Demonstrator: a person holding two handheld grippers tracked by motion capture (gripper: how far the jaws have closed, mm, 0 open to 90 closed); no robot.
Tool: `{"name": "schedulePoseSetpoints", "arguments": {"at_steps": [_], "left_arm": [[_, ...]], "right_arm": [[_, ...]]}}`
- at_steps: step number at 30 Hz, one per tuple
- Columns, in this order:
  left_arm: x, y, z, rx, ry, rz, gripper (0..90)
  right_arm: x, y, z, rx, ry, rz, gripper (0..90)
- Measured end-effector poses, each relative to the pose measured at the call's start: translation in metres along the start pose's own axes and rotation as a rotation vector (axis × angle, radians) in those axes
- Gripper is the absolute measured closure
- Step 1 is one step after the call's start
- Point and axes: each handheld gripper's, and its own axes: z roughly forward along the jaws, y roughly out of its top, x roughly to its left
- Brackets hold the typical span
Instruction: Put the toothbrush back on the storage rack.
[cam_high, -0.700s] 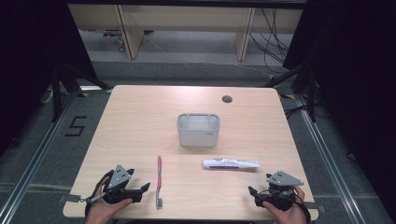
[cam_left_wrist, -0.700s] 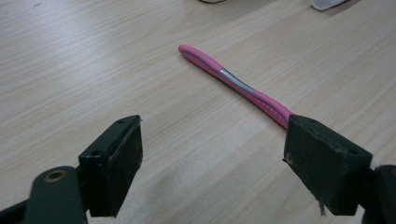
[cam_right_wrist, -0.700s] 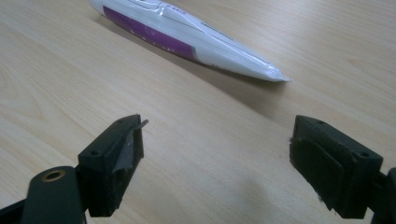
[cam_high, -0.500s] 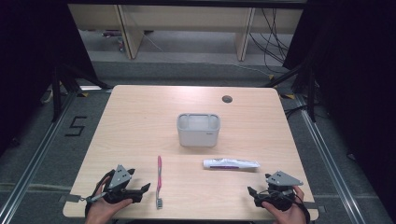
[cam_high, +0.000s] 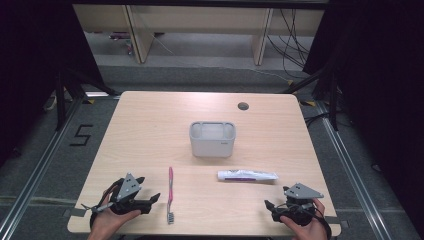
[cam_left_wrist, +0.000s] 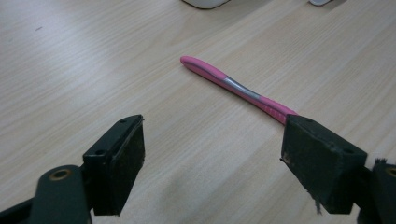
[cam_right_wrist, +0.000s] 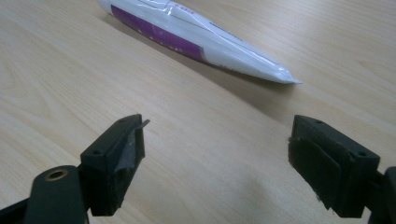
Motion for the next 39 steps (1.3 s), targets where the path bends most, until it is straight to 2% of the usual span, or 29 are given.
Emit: {"name": "schedulePoseSetpoints", "arguments": {"at_steps": [1,2,4,6,8,9,11,12,14,15,16,19,20,22,23,25,29,30,31,33,34,35,36,37,39], "left_arm": [[0.000,0.001,0.000,0.002,-0.003,0.011,22.4],[-0.002,0.001,0.002,-0.022,-0.008,-0.002,22.8],[-0.001,0.004,0.002,0.003,-0.024,0.061,25.4],[-0.005,0.007,0.003,0.001,-0.039,0.078,26.3],[-0.007,0.009,0.004,-0.001,-0.041,0.084,27.2],[-0.007,0.012,0.004,0.011,-0.052,0.104,30.4],[-0.009,0.016,0.006,0.006,-0.064,0.103,32.1],[-0.009,0.018,0.008,0.013,-0.062,0.111,33.6],[-0.009,0.023,0.011,0.019,-0.074,0.136,43.2],[-0.010,0.025,0.013,0.027,-0.072,0.151,52.3],[-0.010,0.027,0.014,0.033,-0.068,0.164,52.3],[-0.009,0.031,0.020,0.019,-0.075,0.193,68.3],[-0.009,0.032,0.022,0.020,-0.074,0.199,72.4],[-0.007,0.035,0.026,0.016,-0.068,0.221,80.1],[-0.007,0.036,0.028,0.020,-0.068,0.215,82.9],[-0.004,0.040,0.033,0.030,-0.063,0.237,87.1],[-0.001,0.046,0.044,0.033,-0.065,0.238,89.3],[-0.001,0.048,0.048,0.042,-0.067,0.242,89.3],[-0.001,0.049,0.050,0.043,-0.070,0.242,89.4],[0.000,0.051,0.057,0.055,-0.068,0.246,89.4],[0.002,0.053,0.060,0.062,-0.071,0.253,89.4],[0.001,0.053,0.063,0.052,-0.073,0.237,89.4],[0.003,0.054,0.065,0.073,-0.071,0.253,89.4],[0.004,0.055,0.068,0.070,-0.073,0.241,89.4],[0.007,0.055,0.074,0.070,-0.072,0.228,89.4]], "right_arm": [[0.000,0.000,0.000,0.004,-0.001,0.009,19.7],[0.001,0.000,0.000,0.004,0.001,0.015,19.7],[0.000,-0.001,0.002,-0.007,0.012,-0.001,19.7],[0.002,0.000,0.001,0.008,0.010,0.025,19.8],[0.002,0.000,0.001,0.004,0.012,0.028,20.0],[0.002,0.001,0.000,0.007,0.014,0.035,20.1],[0.003,0.001,0.001,0.013,0.027,0.040,20.1],[0.002,0.001,0.000,0.011,0.011,0.034,20.1],[0.003,0.000,0.001,0.016,0.027,0.041,20.1],[0.003,0.001,0.001,0.013,0.033,0.042,20.2],[0.003,0.001,0.001,0.013,0.033,0.042,20.2],[0.002,0.000,0.000,0.007,0.015,0.035,20.3],[0.003,0.001,0.001,0.012,0.039,0.049,20.3],[0.002,0.001,0.001,0.008,0.021,0.032,20.3],[0.003,0.000,0.001,0.016,0.033,0.049,20.3],[0.003,0.001,0.001,0.014,0.039,0.038,20.4],[0.004,0.000,0.001,0.019,0.028,0.053,20.5],[0.005,0.001,0.001,0.021,0.031,0.054,20.5],[0.003,0.001,0.001,0.032,0.063,0.046,20.5],[0.003,0.001,0.002,0.031,0.061,0.035,20.5],[0.003,0.001,0.001,0.034,0.064,0.047,20.6],[0.003,0.001,0.002,0.032,0.066,0.045,20.6],[0.003,0.001,0.002,0.031,0.067,0.043,20.6],[0.003,0.001,0.003,0.024,0.066,0.031,20.7],[0.004,0.001,0.002,0.031,0.062,0.051,20.8]]}}
